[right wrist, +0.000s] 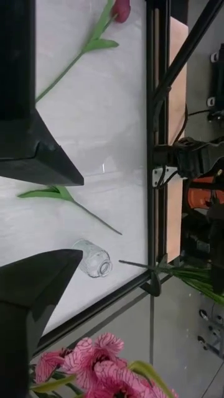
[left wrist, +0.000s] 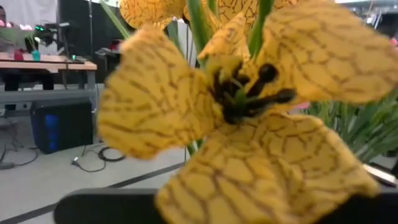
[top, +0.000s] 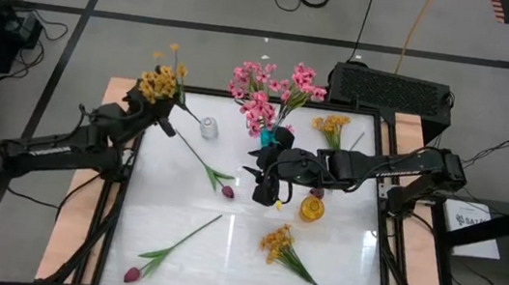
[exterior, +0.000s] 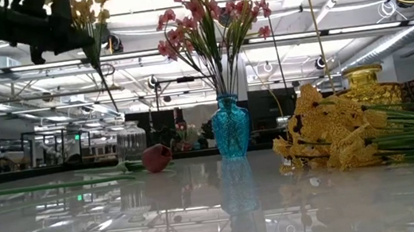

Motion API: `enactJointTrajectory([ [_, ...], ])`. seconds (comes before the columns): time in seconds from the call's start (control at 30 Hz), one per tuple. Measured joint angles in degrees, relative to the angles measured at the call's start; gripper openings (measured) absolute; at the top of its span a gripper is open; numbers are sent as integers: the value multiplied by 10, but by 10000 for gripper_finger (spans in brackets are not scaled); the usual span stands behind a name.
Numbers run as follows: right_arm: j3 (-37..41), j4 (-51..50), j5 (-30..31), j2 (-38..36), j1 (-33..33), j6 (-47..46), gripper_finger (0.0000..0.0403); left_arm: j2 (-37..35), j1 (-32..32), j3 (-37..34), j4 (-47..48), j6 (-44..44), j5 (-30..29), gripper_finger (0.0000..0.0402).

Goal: Sort flowers into vase by color
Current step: Put the middle yellow flowers into the transparent vase

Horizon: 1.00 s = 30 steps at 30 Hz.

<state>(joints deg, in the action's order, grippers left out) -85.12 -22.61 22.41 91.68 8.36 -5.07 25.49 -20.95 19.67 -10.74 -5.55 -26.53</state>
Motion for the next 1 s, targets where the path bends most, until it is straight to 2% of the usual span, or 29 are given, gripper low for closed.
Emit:
enactJointTrajectory([
  [0.17,0,0,0,0,0,-3,168,3,-30,-31,-29,-1,5,13],
  [0.4,0,0,0,0,-2,3,168,8,-43,-42,-94,-12,44,13],
  [0.7,0,1,0,0,-2,10,169,70,-42,-43,-100,-12,54,13],
  [1.0,0,1,0,0,-2,12,169,113,-42,-43,-149,3,53,24],
])
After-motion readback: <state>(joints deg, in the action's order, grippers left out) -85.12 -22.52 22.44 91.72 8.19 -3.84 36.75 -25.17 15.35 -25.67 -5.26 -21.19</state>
